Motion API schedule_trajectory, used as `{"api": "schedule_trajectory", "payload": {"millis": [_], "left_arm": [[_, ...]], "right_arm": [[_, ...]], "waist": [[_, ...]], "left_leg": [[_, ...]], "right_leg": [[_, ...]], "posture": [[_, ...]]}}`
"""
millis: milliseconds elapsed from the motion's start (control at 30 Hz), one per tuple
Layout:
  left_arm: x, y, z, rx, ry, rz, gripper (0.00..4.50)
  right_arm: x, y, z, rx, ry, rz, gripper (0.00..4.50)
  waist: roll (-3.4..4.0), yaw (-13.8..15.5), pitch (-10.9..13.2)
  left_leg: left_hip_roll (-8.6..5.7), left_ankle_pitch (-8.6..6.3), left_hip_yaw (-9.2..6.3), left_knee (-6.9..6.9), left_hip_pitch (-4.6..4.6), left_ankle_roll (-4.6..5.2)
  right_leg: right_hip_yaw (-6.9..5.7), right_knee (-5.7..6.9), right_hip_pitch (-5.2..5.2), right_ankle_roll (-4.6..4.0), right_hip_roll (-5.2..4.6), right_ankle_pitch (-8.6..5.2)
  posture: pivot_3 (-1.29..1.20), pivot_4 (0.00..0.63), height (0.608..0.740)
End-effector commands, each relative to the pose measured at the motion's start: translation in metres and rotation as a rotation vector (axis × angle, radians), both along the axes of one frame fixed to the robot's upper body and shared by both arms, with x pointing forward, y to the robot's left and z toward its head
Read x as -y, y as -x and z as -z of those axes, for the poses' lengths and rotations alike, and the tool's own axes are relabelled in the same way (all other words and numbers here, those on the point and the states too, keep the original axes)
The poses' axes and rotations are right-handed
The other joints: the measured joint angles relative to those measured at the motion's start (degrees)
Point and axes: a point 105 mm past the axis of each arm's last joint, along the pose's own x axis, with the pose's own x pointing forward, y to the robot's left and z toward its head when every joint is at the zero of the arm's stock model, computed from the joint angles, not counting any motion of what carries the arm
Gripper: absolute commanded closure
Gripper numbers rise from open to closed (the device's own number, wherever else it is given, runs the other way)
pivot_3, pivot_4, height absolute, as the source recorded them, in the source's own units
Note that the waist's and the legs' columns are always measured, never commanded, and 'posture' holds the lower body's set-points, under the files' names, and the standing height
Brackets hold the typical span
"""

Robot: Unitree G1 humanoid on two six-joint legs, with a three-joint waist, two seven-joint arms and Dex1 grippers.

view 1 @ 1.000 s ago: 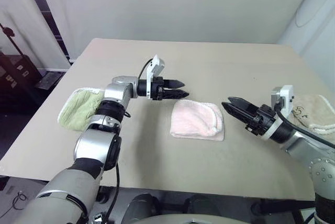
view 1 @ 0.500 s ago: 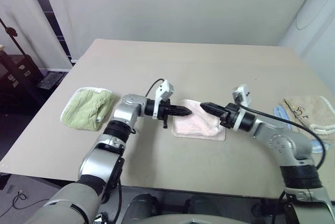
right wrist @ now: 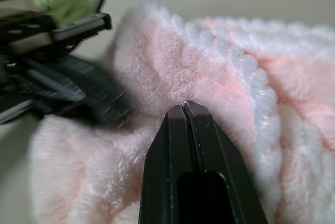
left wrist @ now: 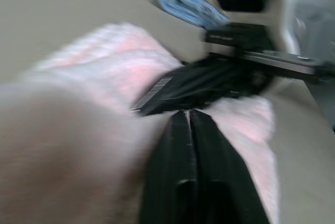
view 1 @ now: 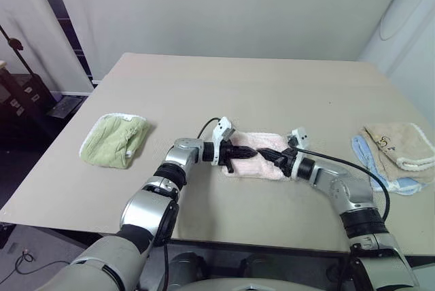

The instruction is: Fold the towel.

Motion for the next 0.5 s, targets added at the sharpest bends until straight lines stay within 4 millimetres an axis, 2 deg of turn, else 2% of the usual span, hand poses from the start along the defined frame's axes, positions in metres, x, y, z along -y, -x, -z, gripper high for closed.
{"api": "schedule_trajectory", "payload": {"millis": [33, 100, 167, 267, 333, 367, 433, 500], "left_arm": [[-0.005, -0.010, -0.036, 0.022, 0.082, 0.022, 3.18], [-0.016, -0.012, -0.046, -0.013, 0.101, 0.032, 2.52], [-0.031, -0.016, -0.056, -0.080, 0.107, 0.012, 1.78], [-0.053, -0.016, -0.060, -0.161, 0.035, -0.017, 0.70], [-0.062, -0.018, -0.074, -0.280, 0.057, -0.062, 0.00], [-0.065, -0.016, -0.083, -0.338, 0.079, -0.068, 0.00], [-0.070, -0.011, -0.089, -0.438, 0.057, -0.075, 0.00], [-0.072, -0.007, -0.086, -0.554, 0.042, -0.109, 0.00]], "right_arm": [[0.005, -0.003, -0.045, 0.122, -0.065, 0.007, 4.11], [0.005, 0.002, -0.061, 0.155, -0.092, 0.005, 3.61], [0.005, 0.007, -0.073, 0.176, -0.121, 0.008, 2.91], [0.003, 0.022, -0.085, 0.177, -0.192, -0.026, 1.83], [0.005, 0.027, -0.092, 0.183, -0.253, -0.020, 1.06], [0.007, 0.028, -0.094, 0.182, -0.274, -0.011, 0.69], [0.009, 0.031, -0.094, 0.171, -0.288, 0.000, 0.04], [0.010, 0.031, -0.090, 0.150, -0.280, 0.016, 0.04]], "waist": [[0.01, -0.02, 0.00], [0.02, -0.14, 0.00], [0.02, -0.29, 0.00], [0.02, -0.25, 0.00], [0.02, -0.20, 0.01], [0.02, -0.10, 0.02], [0.03, -0.03, 0.02], [0.03, 0.01, 0.02]], "left_leg": [[0.00, 0.00, 0.00, 0.00, -0.05, 0.00], [0.00, 0.01, 0.00, -0.01, -0.05, 0.00], [0.00, 0.01, 0.00, -0.04, -0.08, -0.01], [0.01, 0.02, -0.01, -0.15, -0.11, -0.01], [0.02, 0.02, -0.01, -0.17, -0.11, -0.01], [0.01, 0.02, -0.01, -0.16, -0.12, -0.01], [0.01, 0.02, -0.01, -0.07, -0.18, -0.01], [0.00, 0.02, -0.01, 0.00, -0.16, -0.02]], "right_leg": [[0.00, 0.01, -0.07, 0.03, 0.00, 0.02], [0.00, 0.01, -0.11, 0.09, 0.00, 0.05], [0.00, 0.01, -0.17, 0.16, 0.01, 0.07], [0.00, 0.02, -0.25, 0.18, 0.03, 0.06], [0.00, 0.02, -0.24, 0.19, 0.03, 0.04], [0.00, 0.02, -0.23, 0.19, 0.03, 0.04], [0.00, 0.02, -0.23, 0.17, 0.02, 0.02], [0.00, 0.00, -0.20, 0.03, 0.00, -0.05]], "posture": [[0.00, 0.000, 0.740], [0.00, 0.000, 0.740], [0.00, 0.000, 0.740], [0.00, 0.000, 0.740], [0.00, 0.000, 0.740], [0.00, 0.000, 0.740], [0.00, 0.000, 0.740], [0.00, 0.000, 0.740]]}}
